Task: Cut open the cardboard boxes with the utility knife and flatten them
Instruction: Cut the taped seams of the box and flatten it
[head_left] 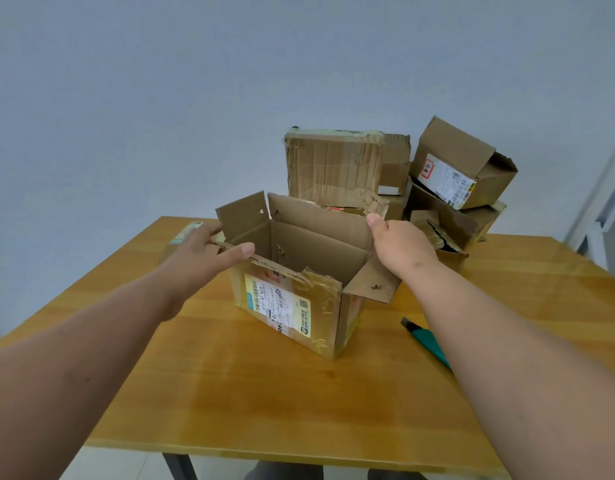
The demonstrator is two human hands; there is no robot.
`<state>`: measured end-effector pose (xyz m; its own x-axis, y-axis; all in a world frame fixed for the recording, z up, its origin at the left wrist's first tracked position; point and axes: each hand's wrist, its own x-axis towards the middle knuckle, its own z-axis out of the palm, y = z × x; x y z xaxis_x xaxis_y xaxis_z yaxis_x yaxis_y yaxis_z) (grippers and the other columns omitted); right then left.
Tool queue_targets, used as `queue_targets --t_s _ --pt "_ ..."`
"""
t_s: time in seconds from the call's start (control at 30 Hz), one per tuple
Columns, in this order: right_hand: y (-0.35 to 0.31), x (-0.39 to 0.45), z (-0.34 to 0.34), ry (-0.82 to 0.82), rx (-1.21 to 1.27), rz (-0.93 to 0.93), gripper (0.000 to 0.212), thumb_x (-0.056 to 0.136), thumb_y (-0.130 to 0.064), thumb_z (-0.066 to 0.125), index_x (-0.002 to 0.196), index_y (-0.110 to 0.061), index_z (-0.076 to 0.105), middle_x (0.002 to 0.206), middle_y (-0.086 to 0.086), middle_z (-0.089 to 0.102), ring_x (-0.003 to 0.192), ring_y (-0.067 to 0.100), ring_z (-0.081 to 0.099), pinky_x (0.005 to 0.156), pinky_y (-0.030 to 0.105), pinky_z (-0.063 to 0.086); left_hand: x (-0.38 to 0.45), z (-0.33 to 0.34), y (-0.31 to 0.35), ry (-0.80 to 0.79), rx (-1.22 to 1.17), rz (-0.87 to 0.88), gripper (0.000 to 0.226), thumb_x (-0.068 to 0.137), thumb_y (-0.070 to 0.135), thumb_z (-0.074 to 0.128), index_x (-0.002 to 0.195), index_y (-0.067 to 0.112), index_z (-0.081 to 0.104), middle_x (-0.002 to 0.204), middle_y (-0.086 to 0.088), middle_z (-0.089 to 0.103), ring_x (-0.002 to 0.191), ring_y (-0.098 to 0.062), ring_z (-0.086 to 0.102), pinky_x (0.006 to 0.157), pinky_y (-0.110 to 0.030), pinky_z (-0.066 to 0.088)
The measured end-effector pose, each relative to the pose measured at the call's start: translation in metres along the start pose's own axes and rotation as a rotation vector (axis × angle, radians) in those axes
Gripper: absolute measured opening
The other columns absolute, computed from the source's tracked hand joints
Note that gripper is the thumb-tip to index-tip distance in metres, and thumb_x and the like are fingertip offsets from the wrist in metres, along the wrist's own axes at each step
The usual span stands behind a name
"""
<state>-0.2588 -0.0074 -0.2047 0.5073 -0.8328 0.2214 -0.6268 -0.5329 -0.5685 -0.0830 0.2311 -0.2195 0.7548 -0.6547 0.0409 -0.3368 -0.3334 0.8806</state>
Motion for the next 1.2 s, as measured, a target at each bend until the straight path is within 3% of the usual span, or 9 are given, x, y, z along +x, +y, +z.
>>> queue_targets --t_s 0.13,0.33,0.47,0.57,0.73,0.8,0.97,1.1,1.2 --pt "0.002 0.014 0.002 -0.012 0.174 0.179 0.069 0.101 -0.059 0.027 0.131 -0.006 0.058 0.130 0.017 0.060 0.120 0.037 0.053 0.106 0.051 0.041 0.003 0.006 -0.008 -0.087 -0.182 0.029 0.112 0.043 0.077 0.076 0.139 0.049 0.026 0.126 0.001 0.058 0.112 -0.018 0.058 0.107 -0.048 0.038" --pt "0.021 0.021 0.006 -0.061 0.456 0.346 0.066 0.095 -0.062 0.045 0.129 -0.008 0.059 0.123 0.011 0.064 0.110 0.031 0.058 0.091 0.040 0.048 0.021 0.007 -0.019 -0.088 -0.247 -0.006 0.144 0.037 0.077 0.077 0.152 0.043 -0.002 0.113 0.013 0.054 0.131 -0.024 0.045 0.113 -0.054 0.028" --pt "0.028 0.018 0.004 -0.126 0.587 0.423 0.053 0.089 -0.064 0.055 0.100 -0.015 0.072 0.106 0.008 0.068 0.095 0.028 0.062 0.075 0.041 0.051 0.029 0.018 -0.031 -0.197 -0.233 -0.143 0.131 0.047 0.056 0.090 0.151 0.042 0.013 0.147 0.006 0.036 0.139 -0.023 0.030 0.113 -0.049 0.026" --pt "0.035 0.010 0.002 -0.197 0.707 0.406 0.045 0.083 -0.062 0.065 0.084 -0.018 0.075 0.105 0.009 0.071 0.101 0.031 0.064 0.097 0.051 0.049 0.034 0.031 -0.036 -0.204 -0.194 -0.202 0.111 0.055 0.053 0.085 0.148 0.037 0.027 0.141 0.006 0.047 0.136 -0.025 0.037 0.114 -0.056 0.023" --pt "0.055 -0.011 0.006 -0.295 1.177 0.386 0.032 0.096 -0.040 0.056 0.105 -0.014 0.070 0.110 0.012 0.073 0.094 0.023 0.070 0.082 0.037 0.053 0.036 0.040 -0.034 -0.082 -0.133 -0.215 0.113 0.047 0.068 0.079 0.142 0.025 0.036 0.124 0.000 0.056 0.111 -0.021 0.051 0.103 -0.046 0.039" --pt "0.066 -0.021 0.010 -0.362 1.368 0.409 0.035 0.098 -0.036 0.043 0.115 -0.014 0.064 0.123 0.014 0.068 0.106 0.026 0.066 0.089 0.040 0.048 0.036 0.039 -0.034 -0.071 -0.112 -0.210 0.105 0.050 0.071 0.074 0.138 0.024 0.041 0.108 0.007 0.056 0.099 -0.015 0.052 0.094 -0.041 0.041" --pt "0.069 -0.038 0.019 -0.526 1.447 0.346 0.047 0.087 -0.037 0.033 0.123 -0.025 0.061 0.127 0.003 0.066 0.125 0.023 0.049 0.115 0.055 0.015 0.035 0.038 -0.032 -0.039 -0.052 -0.186 0.094 0.059 0.072 0.067 0.136 0.022 0.044 0.096 0.013 0.056 0.091 -0.010 0.053 0.086 -0.035 0.038" --pt "0.055 -0.041 0.013 -0.658 1.276 0.146 0.063 0.066 -0.040 0.054 0.130 -0.039 0.057 0.128 -0.006 0.067 0.127 0.023 0.051 0.109 0.051 0.025 0.035 0.029 -0.019 0.011 -0.090 -0.197 0.070 0.075 0.069 0.058 0.121 0.017 0.053 0.095 0.000 0.069 0.083 -0.015 0.066 0.063 -0.026 0.048" --pt "0.045 -0.041 0.009 -0.641 1.158 0.104 0.049 0.071 -0.047 0.064 0.119 -0.041 0.066 0.121 0.001 0.069 0.110 0.026 0.061 0.099 0.047 0.043 0.037 0.019 -0.008 0.136 -0.007 -0.247 0.060 0.080 0.070 0.057 0.108 0.017 0.058 0.093 -0.004 0.068 0.081 -0.022 0.066 0.059 -0.032 0.052"
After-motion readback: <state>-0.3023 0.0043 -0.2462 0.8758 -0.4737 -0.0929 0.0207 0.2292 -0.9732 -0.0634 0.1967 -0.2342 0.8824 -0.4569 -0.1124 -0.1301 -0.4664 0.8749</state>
